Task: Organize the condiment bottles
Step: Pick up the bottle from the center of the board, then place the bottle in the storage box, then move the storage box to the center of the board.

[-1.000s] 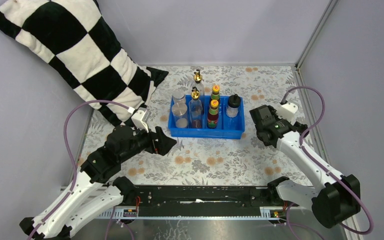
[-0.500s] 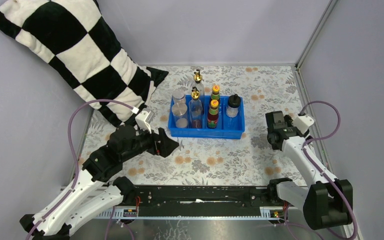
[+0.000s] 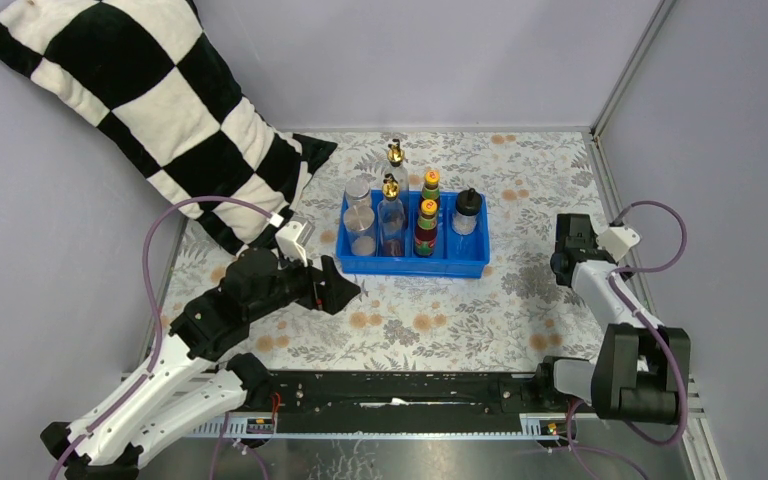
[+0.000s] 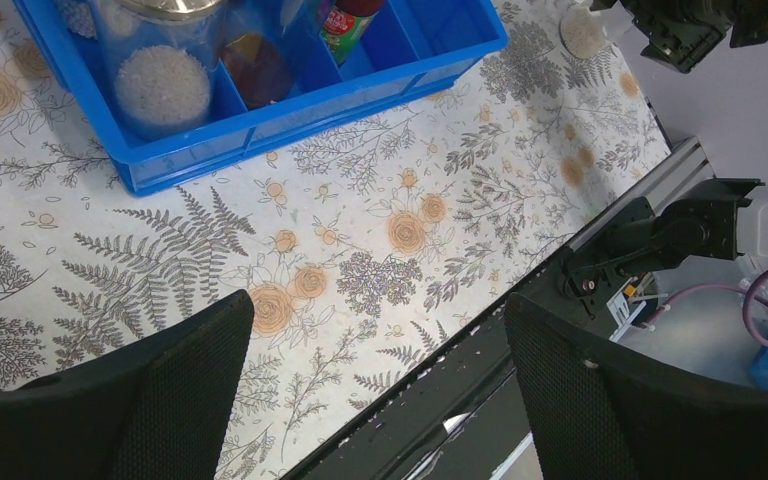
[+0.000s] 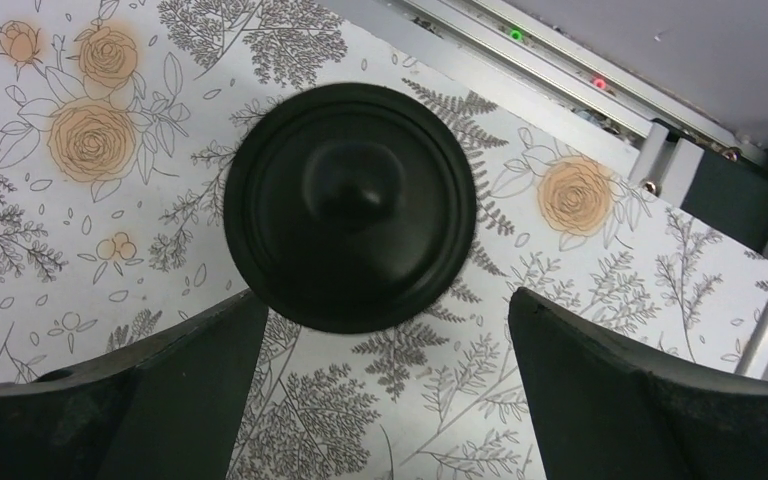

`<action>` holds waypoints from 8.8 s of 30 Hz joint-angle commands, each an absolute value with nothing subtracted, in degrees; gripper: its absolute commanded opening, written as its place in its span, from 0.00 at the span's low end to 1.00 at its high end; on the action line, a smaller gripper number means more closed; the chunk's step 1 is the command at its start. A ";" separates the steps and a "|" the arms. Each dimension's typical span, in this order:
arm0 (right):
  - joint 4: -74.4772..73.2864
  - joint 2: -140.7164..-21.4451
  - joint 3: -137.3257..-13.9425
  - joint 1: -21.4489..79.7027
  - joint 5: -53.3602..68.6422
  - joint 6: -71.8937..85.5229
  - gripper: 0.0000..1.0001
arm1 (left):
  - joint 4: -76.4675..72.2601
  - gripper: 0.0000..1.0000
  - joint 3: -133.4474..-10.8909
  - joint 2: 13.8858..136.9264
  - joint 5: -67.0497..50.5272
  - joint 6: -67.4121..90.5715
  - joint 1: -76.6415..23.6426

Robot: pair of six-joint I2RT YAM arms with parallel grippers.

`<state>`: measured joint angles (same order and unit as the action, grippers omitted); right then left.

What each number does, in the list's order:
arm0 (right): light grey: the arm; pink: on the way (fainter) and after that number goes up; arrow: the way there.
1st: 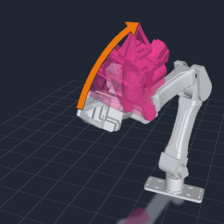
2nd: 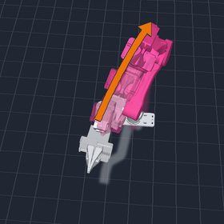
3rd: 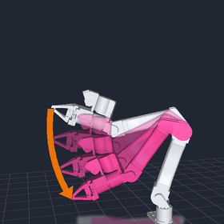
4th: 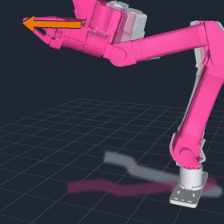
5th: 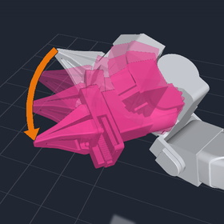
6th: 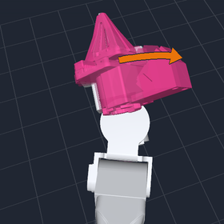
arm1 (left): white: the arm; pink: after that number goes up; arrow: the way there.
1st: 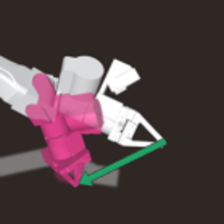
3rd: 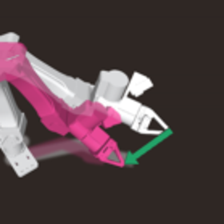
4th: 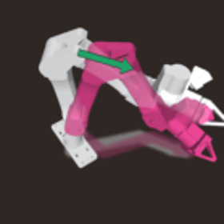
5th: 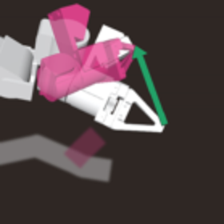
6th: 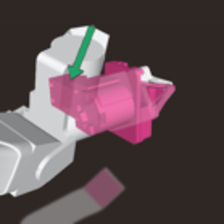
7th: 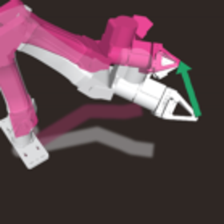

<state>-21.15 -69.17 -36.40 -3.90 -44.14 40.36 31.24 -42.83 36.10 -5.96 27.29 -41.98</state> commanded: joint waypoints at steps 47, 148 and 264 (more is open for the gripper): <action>-10.93 -80.52 -44.71 -8.09 -34.41 33.44 0.27 | 29.07 0.99 -42.71 36.55 -4.22 26.89 -42.82; -5.68 -77.52 -56.61 36.87 -34.96 14.44 0.18 | 29.06 0.99 -42.54 34.84 -3.01 27.07 -43.06; -15.40 -55.21 -32.08 36.91 -22.03 31.82 0.57 | 31.03 0.81 -39.30 44.29 17.97 42.20 -43.37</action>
